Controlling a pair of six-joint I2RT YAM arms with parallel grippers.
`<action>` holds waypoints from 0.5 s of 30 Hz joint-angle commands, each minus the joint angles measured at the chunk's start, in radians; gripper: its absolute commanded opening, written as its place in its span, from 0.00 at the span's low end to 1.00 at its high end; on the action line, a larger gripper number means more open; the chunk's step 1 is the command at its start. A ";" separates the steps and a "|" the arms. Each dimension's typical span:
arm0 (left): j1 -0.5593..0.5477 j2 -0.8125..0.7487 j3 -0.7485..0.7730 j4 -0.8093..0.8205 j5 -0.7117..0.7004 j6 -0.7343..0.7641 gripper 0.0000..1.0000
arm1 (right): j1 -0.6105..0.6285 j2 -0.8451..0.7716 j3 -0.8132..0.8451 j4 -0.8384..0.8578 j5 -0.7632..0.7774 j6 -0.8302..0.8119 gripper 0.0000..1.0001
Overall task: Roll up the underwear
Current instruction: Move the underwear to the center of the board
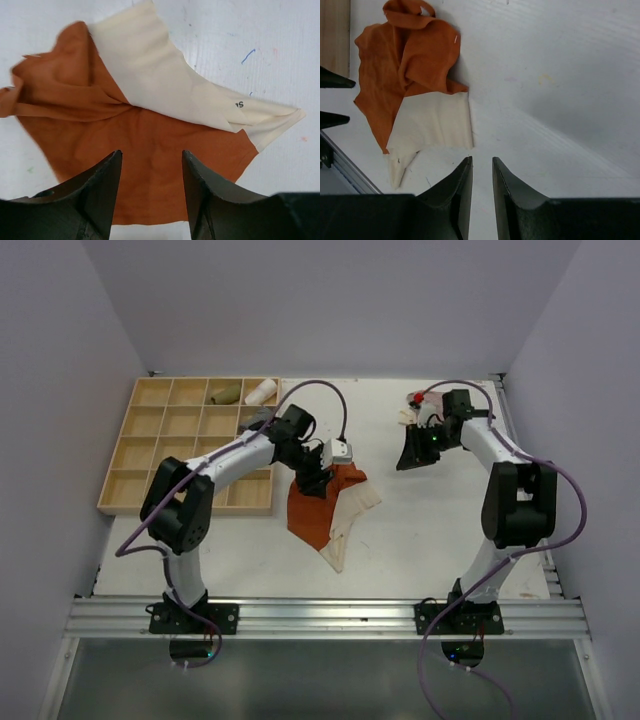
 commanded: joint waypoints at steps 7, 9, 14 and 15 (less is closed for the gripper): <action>0.004 -0.183 -0.125 0.132 -0.031 -0.185 0.56 | 0.162 -0.038 -0.062 -0.001 0.072 0.028 0.35; 0.006 -0.200 -0.171 0.179 -0.100 -0.248 0.57 | 0.191 -0.017 -0.070 0.028 0.114 0.053 0.36; 0.003 -0.193 -0.199 0.201 -0.156 -0.308 0.58 | 0.265 0.025 -0.067 0.017 0.224 0.062 0.42; 0.004 -0.188 -0.200 0.201 -0.163 -0.319 0.58 | 0.277 0.038 -0.070 0.017 0.240 0.065 0.43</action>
